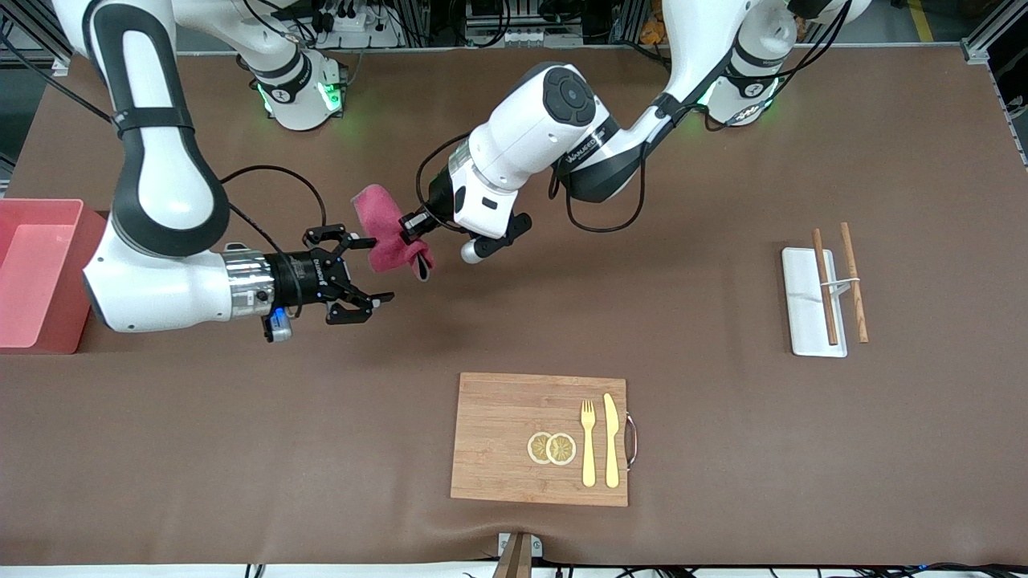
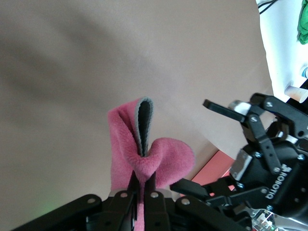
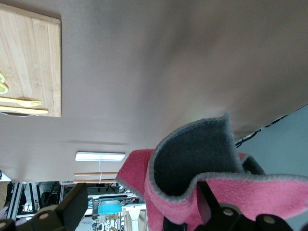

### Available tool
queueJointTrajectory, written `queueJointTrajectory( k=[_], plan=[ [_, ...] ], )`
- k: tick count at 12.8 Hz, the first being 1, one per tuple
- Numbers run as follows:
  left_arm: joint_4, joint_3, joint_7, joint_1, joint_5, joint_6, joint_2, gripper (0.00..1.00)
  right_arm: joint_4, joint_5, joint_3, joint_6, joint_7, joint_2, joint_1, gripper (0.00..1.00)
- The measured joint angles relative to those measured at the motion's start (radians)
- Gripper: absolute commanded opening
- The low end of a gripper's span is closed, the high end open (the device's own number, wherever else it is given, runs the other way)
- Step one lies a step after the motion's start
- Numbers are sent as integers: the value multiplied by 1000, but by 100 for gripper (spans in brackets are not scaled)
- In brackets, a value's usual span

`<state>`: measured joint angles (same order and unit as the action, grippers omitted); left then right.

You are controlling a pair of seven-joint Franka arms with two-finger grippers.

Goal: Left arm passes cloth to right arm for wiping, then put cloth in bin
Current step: 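Grasp the cloth with the right gripper, then open the left gripper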

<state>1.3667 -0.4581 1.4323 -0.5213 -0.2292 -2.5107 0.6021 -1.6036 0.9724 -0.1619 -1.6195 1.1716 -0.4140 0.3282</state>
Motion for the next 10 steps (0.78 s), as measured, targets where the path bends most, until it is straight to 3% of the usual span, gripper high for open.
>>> queueJointTrajectory(
  k=[1,3,5,10],
  plan=[
    [-1,1,1,0,0,0,0,0,-5,0,-1,0,-1,-3,0,83],
    [-1,2,1,0,0,0,0,0,-15,0,-2,1,-3,-5,1,51],
    [-1,2,3,0,0,0,0,0,-20,0,-1,8,-3,-5,10,2],
    [-1,2,22,0,0,0,0,0,-19,0,-5,47,-26,-5,15,0]
  ],
)
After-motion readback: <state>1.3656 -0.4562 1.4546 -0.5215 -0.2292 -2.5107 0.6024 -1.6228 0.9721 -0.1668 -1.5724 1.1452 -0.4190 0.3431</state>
